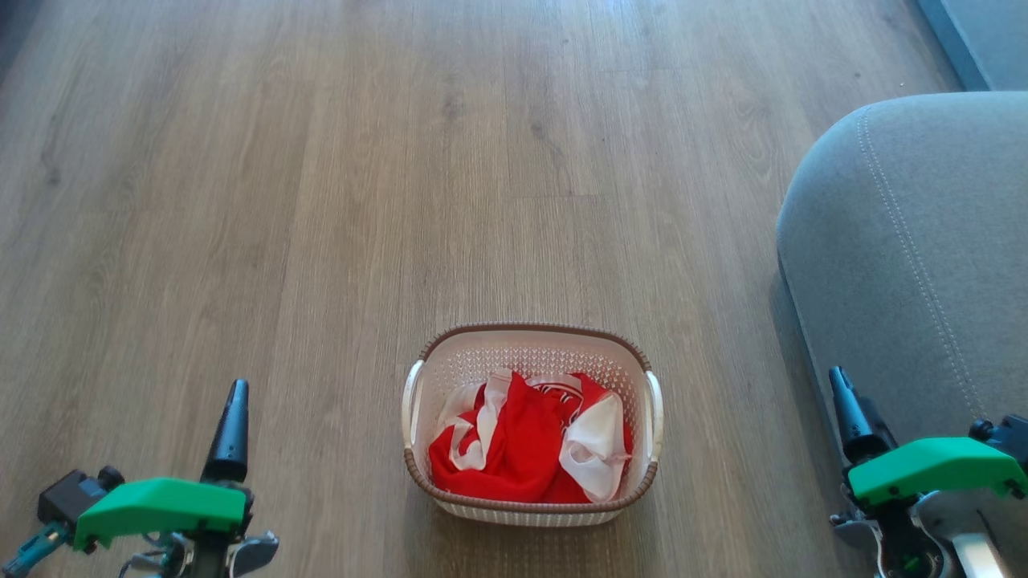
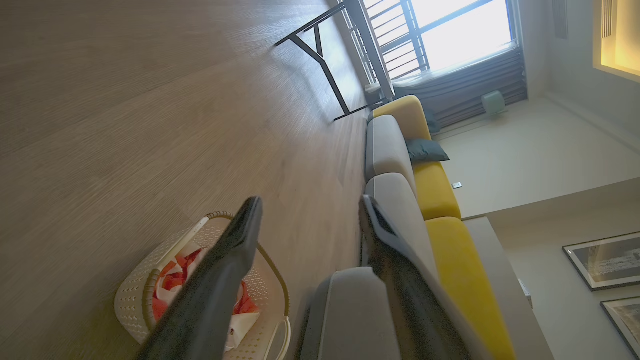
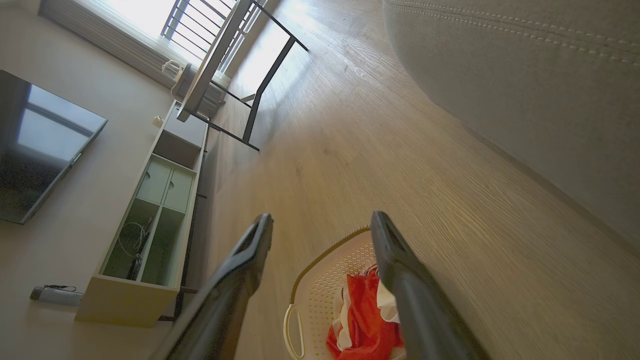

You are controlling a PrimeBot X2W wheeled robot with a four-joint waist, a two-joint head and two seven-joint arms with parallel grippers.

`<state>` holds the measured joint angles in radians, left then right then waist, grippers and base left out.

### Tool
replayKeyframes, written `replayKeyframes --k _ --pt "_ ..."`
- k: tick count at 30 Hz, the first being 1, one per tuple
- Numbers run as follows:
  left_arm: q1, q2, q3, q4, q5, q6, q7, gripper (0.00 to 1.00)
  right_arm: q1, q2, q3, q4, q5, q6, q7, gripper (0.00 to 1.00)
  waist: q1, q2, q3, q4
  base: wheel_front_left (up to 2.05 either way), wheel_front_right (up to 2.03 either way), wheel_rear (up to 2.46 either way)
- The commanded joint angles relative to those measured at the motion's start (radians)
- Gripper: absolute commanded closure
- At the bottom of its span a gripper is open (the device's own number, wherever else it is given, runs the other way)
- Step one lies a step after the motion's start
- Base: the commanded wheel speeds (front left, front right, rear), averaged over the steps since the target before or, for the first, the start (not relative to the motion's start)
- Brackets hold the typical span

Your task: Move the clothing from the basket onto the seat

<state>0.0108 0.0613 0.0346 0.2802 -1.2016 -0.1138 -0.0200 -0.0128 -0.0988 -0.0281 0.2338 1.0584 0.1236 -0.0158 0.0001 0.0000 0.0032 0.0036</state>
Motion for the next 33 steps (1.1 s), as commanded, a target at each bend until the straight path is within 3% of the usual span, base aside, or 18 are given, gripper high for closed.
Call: replayKeyframes --k 1,33 --pt "-0.039 0.023 0.011 -0.039 0.042 -0.004 -0.013 0.00 -0.045 -0.024 0.014 -0.043 -0.042 0.003 -0.017 0.00 -0.0001 0.0000 0.000 0.000 0.00 0.00 0.00" --pt "-0.032 0.044 -0.011 -0.074 0.415 -0.014 -0.104 0.00 -0.082 -0.147 0.200 -0.052 -0.361 0.005 -0.108 0.00 -0.0001 0.0000 0.000 0.000 0.00 0.00 0.00"
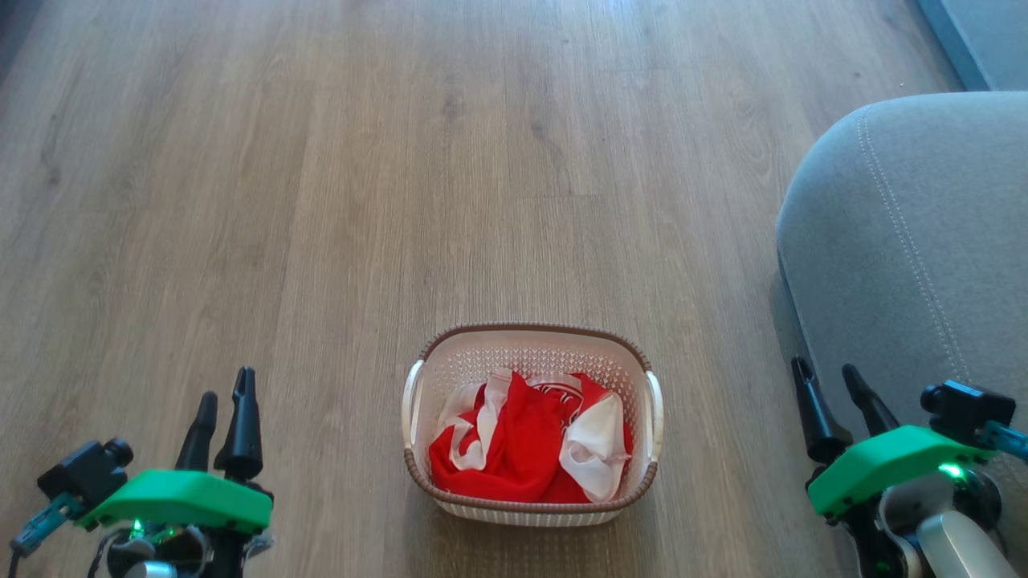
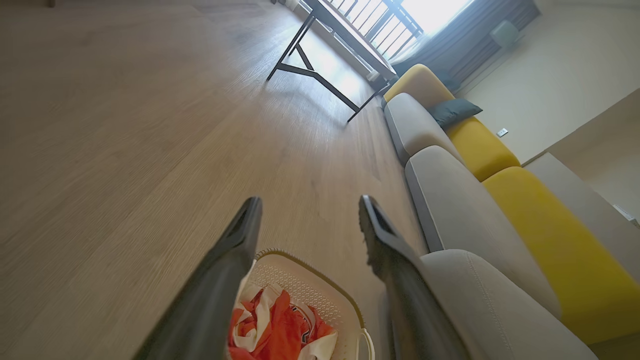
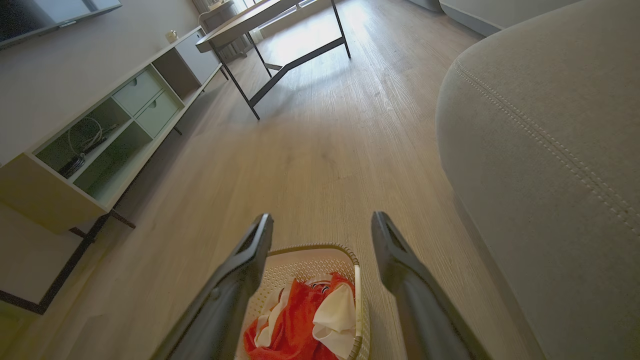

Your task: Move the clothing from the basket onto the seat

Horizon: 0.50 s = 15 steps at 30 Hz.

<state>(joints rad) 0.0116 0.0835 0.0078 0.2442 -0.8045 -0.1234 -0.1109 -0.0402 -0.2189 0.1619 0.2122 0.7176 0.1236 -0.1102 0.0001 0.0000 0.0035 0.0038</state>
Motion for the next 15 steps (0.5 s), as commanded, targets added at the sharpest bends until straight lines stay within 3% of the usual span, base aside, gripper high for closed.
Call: replayKeyframes --k 1,15 --pt "-0.032 0.023 0.014 -0.039 0.029 -0.004 -0.016 0.00 -0.056 -0.030 0.014 -0.029 -0.031 0.005 -0.016 0.00 -0.0001 0.0000 0.000 0.000 0.00 0.00 0.00" --pt "-0.028 0.045 -0.002 -0.048 0.188 -0.005 -0.057 0.00 -0.066 -0.066 0.052 -0.024 -0.186 0.006 -0.058 0.00 -0.0001 0.0000 -0.002 -0.005 0.00 0.00 0.00"
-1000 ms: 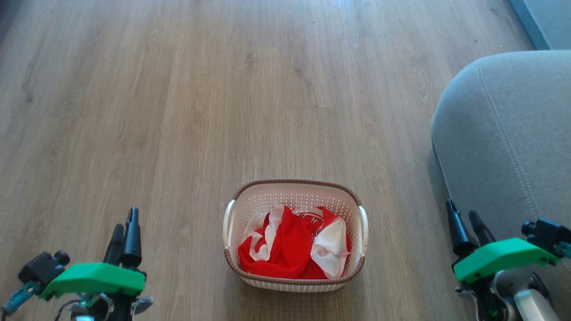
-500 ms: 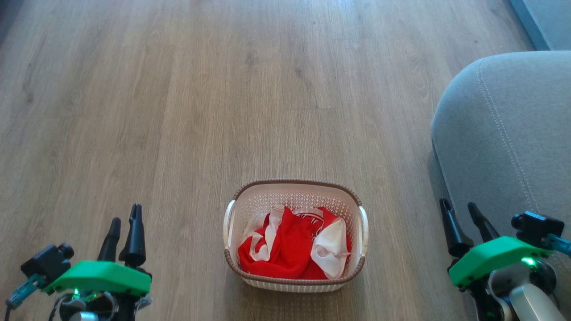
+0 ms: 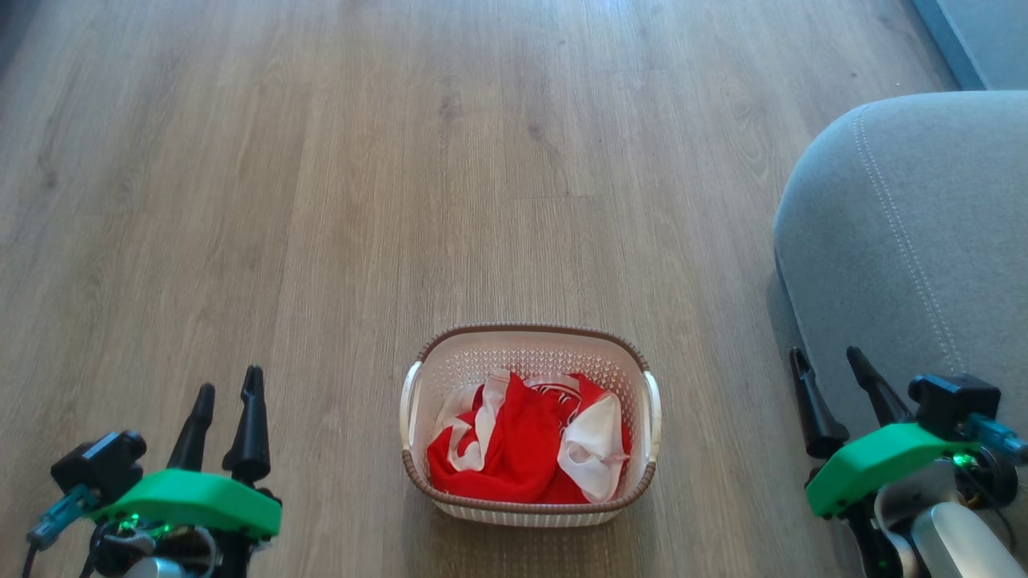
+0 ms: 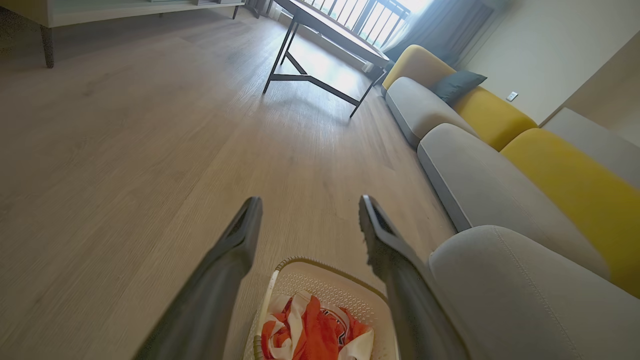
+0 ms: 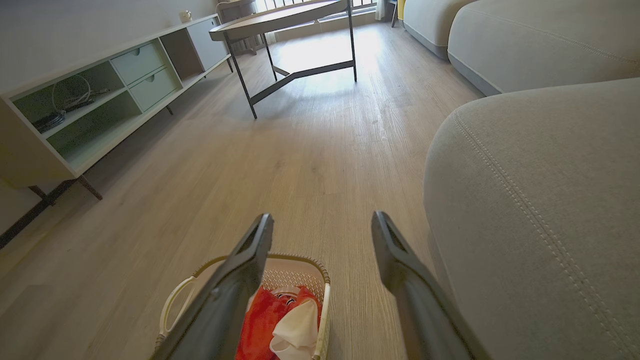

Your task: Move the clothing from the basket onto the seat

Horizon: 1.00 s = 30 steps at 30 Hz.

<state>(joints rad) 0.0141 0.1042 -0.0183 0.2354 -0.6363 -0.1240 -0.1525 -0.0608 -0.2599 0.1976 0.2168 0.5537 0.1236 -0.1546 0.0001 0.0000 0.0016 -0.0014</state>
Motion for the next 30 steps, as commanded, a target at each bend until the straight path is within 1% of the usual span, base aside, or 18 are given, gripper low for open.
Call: replayKeyframes --k 1,18,30 --pt "-0.030 0.025 0.023 -0.040 0.030 -0.005 -0.018 0.00 -0.045 -0.027 0.018 -0.029 -0.032 0.006 -0.016 0.00 0.0000 0.0000 0.000 -0.001 0.00 0.00 0.00" --pt "-0.025 0.045 0.012 -0.052 0.212 -0.006 -0.068 0.00 -0.043 -0.059 0.047 -0.033 -0.199 0.006 -0.066 0.00 0.0000 0.0000 0.008 -0.004 0.00 0.00 0.00" --pt "-0.020 0.063 -0.002 -0.040 0.337 -0.007 -0.103 0.00 -0.033 -0.065 0.035 -0.046 -0.310 0.007 -0.101 0.00 -0.0001 0.0000 0.010 -0.007 0.00 0.00 0.00"
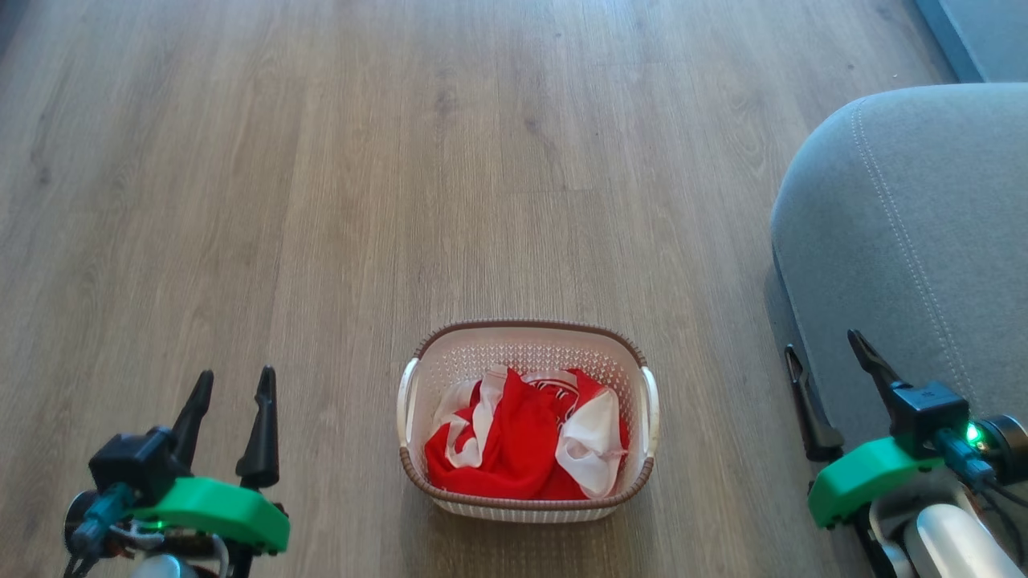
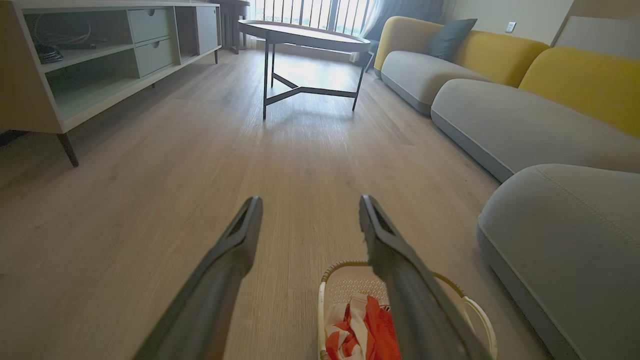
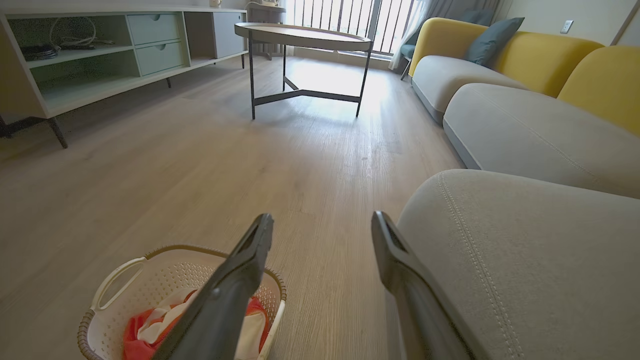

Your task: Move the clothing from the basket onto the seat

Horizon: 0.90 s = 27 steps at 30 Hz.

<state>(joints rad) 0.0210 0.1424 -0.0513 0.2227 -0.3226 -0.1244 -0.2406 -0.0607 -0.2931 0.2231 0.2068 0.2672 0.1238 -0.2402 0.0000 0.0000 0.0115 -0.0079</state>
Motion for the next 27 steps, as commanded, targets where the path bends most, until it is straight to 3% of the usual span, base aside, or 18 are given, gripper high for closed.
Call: replayKeyframes --k 1,27 --pt "-0.027 0.026 0.030 -0.027 0.034 -0.006 -0.018 0.00 -0.031 -0.033 0.008 -0.037 -0.034 0.007 -0.018 0.00 0.0000 0.0000 0.001 -0.001 0.00 0.00 0.00" --pt "-0.041 0.033 0.025 -0.025 0.035 -0.006 -0.021 0.00 -0.024 -0.018 -0.029 -0.055 -0.049 0.007 -0.022 0.00 0.0000 0.0000 0.035 -0.011 0.00 0.00 0.00"
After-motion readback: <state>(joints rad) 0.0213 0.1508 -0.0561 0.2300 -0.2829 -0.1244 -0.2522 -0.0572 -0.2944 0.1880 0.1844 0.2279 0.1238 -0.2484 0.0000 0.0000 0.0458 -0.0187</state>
